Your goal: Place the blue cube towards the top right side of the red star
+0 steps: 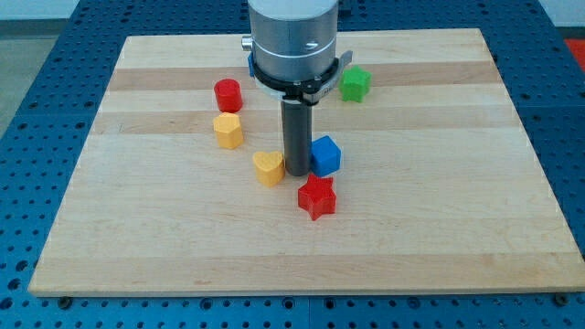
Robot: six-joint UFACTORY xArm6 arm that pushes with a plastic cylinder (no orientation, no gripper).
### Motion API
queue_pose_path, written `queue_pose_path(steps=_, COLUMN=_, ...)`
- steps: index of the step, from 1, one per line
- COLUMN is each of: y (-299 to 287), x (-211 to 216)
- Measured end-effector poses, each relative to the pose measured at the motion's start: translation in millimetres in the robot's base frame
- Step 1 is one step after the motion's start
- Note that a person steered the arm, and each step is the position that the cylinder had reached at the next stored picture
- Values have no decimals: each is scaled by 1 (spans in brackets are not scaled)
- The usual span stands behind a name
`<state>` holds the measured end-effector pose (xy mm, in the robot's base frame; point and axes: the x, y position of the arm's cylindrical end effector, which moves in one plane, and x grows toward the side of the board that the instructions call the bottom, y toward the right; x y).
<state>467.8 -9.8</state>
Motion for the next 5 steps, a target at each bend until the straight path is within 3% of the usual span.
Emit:
queue_pose_path(steps=3, y=14, x=1)
queue_pose_path(steps=5, y=42, x=-22)
